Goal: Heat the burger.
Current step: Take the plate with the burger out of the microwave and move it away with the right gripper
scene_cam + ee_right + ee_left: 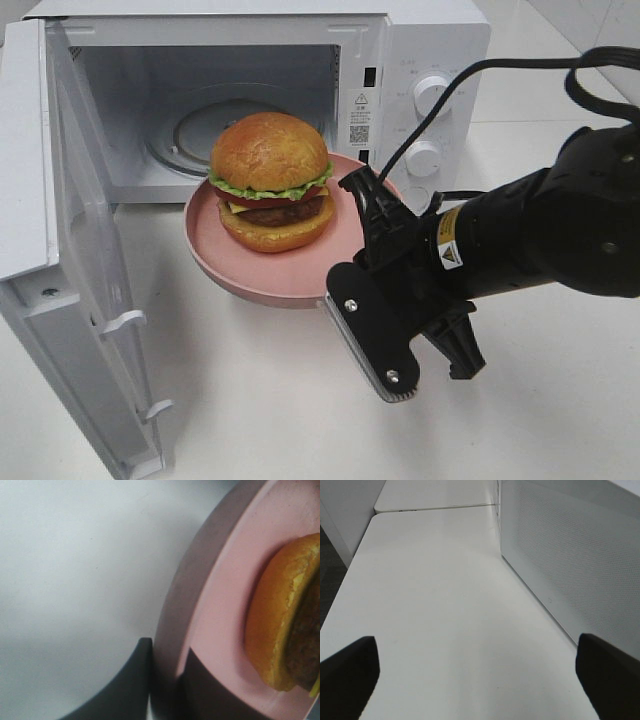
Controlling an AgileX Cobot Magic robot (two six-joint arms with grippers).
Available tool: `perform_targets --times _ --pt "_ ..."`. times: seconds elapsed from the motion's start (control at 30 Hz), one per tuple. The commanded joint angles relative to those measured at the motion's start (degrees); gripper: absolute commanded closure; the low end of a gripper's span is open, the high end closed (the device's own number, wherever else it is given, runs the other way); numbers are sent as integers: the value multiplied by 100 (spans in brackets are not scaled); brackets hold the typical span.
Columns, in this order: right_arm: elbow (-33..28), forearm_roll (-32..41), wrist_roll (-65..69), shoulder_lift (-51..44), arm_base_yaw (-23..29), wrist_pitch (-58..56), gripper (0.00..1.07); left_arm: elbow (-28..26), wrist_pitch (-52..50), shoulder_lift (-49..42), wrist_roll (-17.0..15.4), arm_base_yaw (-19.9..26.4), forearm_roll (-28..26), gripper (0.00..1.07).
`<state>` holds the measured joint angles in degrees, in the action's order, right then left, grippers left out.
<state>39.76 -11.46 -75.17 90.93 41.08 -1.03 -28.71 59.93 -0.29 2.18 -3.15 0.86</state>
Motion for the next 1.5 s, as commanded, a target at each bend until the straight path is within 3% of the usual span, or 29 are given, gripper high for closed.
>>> perform_targets --times 0.03,0.77,0.97,1.33,1.5 --pt "-269 -120 29 -481 0 292 107 17 -46 -120 0 23 29 7" --pt "-1558 -264 510 -2578 -11 -779 107 17 -46 -120 0 23 29 7" --pt "-1811 -991 1547 -3146 -11 -1312 107 17 -46 -120 0 23 29 7" --pt "-2108 -3747 5357 -3547 -11 -2871 107 17 -46 -120 0 23 29 7" --pt "-2108 -4246 6434 -3547 -11 -3352 107 17 -46 -120 0 23 29 7"
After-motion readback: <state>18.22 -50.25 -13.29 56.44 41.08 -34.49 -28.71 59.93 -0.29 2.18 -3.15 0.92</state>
